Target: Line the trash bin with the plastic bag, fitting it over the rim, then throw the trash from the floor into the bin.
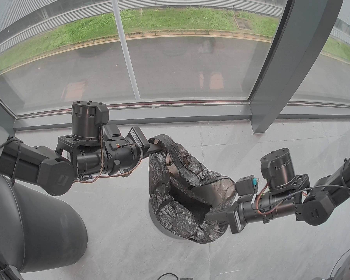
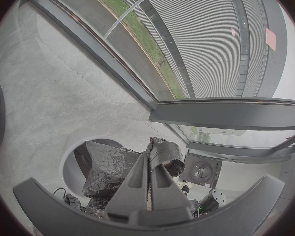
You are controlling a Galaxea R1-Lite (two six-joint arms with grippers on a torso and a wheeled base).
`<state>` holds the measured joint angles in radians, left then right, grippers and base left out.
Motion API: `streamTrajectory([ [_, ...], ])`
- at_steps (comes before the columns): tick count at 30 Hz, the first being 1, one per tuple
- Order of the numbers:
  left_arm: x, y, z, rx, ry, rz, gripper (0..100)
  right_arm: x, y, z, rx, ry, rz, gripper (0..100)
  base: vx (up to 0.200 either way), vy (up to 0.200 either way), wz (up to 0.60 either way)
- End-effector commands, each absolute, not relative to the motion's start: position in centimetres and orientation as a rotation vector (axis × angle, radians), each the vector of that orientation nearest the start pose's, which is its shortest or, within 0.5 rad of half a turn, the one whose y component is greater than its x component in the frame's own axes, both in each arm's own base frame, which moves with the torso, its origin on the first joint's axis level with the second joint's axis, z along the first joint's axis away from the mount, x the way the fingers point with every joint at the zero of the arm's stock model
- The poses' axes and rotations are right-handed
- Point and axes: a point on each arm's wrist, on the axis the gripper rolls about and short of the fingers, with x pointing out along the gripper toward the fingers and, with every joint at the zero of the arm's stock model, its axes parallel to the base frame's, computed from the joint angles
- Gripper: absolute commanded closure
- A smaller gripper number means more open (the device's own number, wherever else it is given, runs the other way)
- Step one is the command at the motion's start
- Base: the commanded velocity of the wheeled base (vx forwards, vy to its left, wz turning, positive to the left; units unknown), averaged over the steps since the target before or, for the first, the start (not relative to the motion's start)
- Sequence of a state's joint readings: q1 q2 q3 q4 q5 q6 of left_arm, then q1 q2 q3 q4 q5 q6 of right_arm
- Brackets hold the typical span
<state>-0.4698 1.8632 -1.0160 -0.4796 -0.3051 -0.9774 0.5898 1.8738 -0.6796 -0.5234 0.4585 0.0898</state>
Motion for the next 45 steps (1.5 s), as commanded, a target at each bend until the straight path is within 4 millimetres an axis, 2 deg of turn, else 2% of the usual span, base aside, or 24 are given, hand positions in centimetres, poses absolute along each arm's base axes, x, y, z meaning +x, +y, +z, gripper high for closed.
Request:
streamTrajectory([
  [1,32.6,-16.4,15.7,-0.886,0.731,-0.484,100,26.8,19.1,6.7,0.01,0.748,0.948,100,0.0,0.0,0.0],
  [7,33.3,-16.1,15.5,-0.862,0.713,-0.479,100,28.7,20.4,5.6,-0.008,0.68,0.884,100,0.0,0.0,0.0],
  [12,33.8,-15.8,15.4,-0.86,0.707,-0.47,100,29.2,20.9,5.3,-0.013,0.675,0.878,100,0.0,0.0,0.0],
  [20,34.9,-14.9,14.1,-0.806,0.704,-0.444,100,30.4,22.5,4.6,-0.019,0.659,0.895,100,0.0,0.0,0.0],
  [25,35.5,-14.9,13.6,-0.795,0.692,-0.447,100,31.2,23.8,4.4,-0.018,0.639,0.912,100,0.0,0.0,0.0],
  [34,36.1,-14.8,13.0,-0.725,0.675,-0.461,100,32.3,24.8,3.6,-0.037,0.628,0.873,100,0.0,0.0,0.0],
  [39,35.9,-14.9,12.7,-0.721,0.69,-0.457,100,32.0,24.6,3.2,-0.043,0.644,0.868,100,0.0,0.0,0.0],
  [45,34.8,-15.5,11.8,-0.712,0.736,-0.461,100,30.3,23.3,2.1,-0.056,0.713,0.858,100,0.0,0.0,0.0],
])
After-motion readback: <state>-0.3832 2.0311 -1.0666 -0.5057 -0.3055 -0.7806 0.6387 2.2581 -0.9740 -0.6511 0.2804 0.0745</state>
